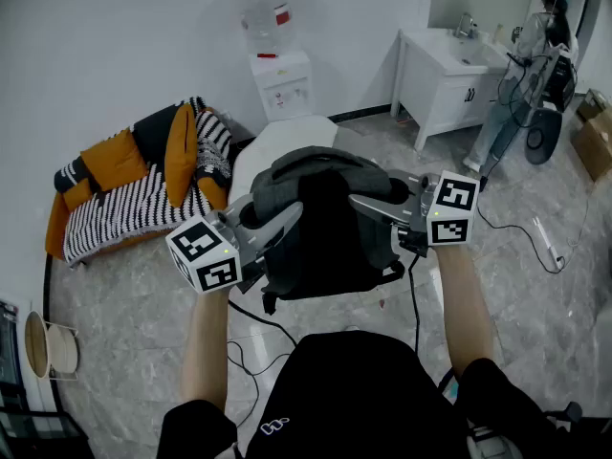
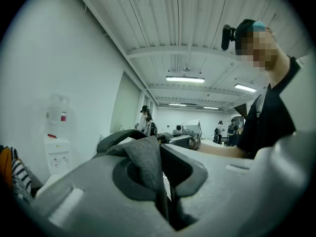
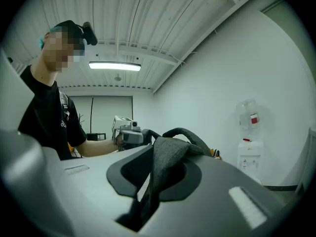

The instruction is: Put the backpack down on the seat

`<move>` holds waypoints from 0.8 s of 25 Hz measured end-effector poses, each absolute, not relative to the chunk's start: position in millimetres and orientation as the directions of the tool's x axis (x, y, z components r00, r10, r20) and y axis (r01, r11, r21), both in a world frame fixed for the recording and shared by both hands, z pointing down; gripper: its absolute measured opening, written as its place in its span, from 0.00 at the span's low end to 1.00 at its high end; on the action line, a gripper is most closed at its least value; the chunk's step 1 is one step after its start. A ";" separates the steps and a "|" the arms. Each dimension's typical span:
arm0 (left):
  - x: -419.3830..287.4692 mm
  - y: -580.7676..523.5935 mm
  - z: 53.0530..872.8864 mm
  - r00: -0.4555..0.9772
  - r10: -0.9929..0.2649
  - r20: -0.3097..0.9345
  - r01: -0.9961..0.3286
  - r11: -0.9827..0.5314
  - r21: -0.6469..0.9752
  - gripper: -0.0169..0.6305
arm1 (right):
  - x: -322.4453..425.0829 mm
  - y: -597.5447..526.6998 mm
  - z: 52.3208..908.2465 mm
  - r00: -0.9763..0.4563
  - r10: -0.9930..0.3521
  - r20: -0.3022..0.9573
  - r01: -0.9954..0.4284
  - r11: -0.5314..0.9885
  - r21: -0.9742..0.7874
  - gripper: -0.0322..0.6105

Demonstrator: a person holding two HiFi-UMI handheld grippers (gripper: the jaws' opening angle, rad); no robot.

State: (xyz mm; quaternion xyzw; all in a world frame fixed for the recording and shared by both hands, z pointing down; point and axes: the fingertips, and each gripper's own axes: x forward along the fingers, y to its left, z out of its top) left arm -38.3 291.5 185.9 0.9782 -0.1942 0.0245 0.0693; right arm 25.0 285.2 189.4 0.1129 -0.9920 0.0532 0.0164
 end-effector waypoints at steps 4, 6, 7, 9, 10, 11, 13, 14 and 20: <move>-37.5 289.2 187.7 0.926 -0.371 0.073 -0.378 -0.918 0.123 0.07 | 26.4 281.0 189.8 -0.977 -0.211 0.043 -0.214 0.972 -0.094 0.11; -38.1 288.3 186.9 0.925 -0.373 0.074 -0.380 -0.916 0.127 0.07 | 25.9 280.3 189.1 -0.978 -0.206 0.042 -0.210 0.973 -0.095 0.11; -38.6 287.8 186.7 0.924 -0.374 0.074 -0.381 -0.915 0.132 0.07 | 25.4 280.4 189.2 -0.978 -0.204 0.043 -0.208 0.974 -0.096 0.11; -39.5 286.2 186.7 0.924 -0.376 0.072 -0.382 -0.913 0.142 0.07 | 25.0 280.0 189.3 -0.979 -0.200 0.043 -0.203 0.974 -0.100 0.11; -39.5 285.4 186.9 0.924 -0.375 0.072 -0.382 -0.913 0.146 0.07 | 25.3 279.4 189.4 -0.979 -0.198 0.042 -0.202 0.974 -0.105 0.11; -39.4 284.9 187.4 0.925 -0.374 0.072 -0.381 -0.913 0.148 0.07 | 25.7 278.9 189.7 -0.980 -0.197 0.041 -0.200 0.973 -0.111 0.11; -39.3 284.6 188.4 0.924 -0.374 0.077 -0.381 -0.912 0.152 0.07 | 26.0 278.3 190.8 -0.980 -0.196 0.037 -0.199 0.972 -0.125 0.11; -39.3 284.8 188.8 0.923 -0.376 0.080 -0.384 -0.911 0.152 0.07 | 25.8 278.5 191.4 -0.980 -0.196 0.034 -0.199 0.971 -0.131 0.11; -38.5 285.3 189.3 0.917 -0.392 0.077 -0.399 -0.907 0.133 0.07 | 27.3 279.6 192.0 -0.981 -0.195 0.022 -0.196 0.971 -0.137 0.11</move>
